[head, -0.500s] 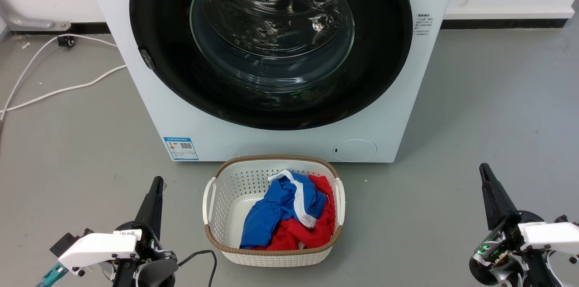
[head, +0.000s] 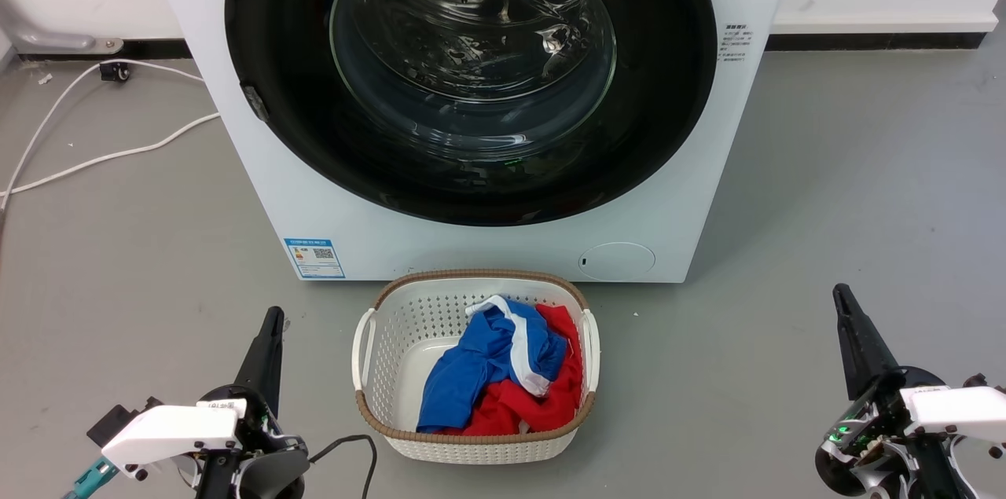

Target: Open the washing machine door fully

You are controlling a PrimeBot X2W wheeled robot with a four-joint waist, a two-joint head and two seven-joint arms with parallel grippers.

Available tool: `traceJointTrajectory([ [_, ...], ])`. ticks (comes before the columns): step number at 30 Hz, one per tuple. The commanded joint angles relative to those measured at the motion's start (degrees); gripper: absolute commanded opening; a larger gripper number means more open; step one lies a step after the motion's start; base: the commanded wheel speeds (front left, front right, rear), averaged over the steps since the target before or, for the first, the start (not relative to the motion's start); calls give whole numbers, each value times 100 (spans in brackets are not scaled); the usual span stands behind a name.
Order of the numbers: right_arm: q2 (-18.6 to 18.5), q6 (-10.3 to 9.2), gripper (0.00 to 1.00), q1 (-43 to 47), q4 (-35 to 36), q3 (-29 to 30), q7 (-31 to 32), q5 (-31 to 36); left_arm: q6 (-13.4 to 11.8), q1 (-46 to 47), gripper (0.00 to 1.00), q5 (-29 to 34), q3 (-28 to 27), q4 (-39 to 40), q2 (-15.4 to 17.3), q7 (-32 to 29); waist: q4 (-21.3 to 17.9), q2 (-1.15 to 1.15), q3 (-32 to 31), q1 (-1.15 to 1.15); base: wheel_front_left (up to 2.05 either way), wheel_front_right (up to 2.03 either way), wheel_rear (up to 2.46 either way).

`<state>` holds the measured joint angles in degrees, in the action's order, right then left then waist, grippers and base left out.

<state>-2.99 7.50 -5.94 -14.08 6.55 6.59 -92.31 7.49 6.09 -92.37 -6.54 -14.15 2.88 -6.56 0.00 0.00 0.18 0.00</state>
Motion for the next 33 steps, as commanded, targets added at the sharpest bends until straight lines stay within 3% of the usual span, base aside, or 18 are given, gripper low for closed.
traceJointTrajectory([
  [1, 22, -1, 0, -65, -8, -8, 4, -20, 6, 19, 0, -10, -14, 21, -1, -13, 0, 0, 0, 0, 0, 0, 0],
  [12, 22, -2, 0, -65, -8, -8, 3, -20, 6, 19, 0, -10, -14, 21, -1, -13, 0, 0, 0, 0, 0, 0, 0],
  [13, -1, 0, 100, 9, -14, 0, 0, 1, 0, -6, 100, 0, 5, -20, -1, 1, 0, 0, 0, 0, 0, 0, 0],
  [25, -14, -1, 100, 155, 80, -152, -248, 104, -1, -46, 100, 134, 321, 88, -6, 277, -2, 0, 2, 0, 0, 0, 0],
  [33, -116, -1, 100, 197, 194, -297, -488, 668, -1, -84, 100, 886, 381, 359, -5, 491, -5, 0, -11, 0, 0, 0, 0],
])
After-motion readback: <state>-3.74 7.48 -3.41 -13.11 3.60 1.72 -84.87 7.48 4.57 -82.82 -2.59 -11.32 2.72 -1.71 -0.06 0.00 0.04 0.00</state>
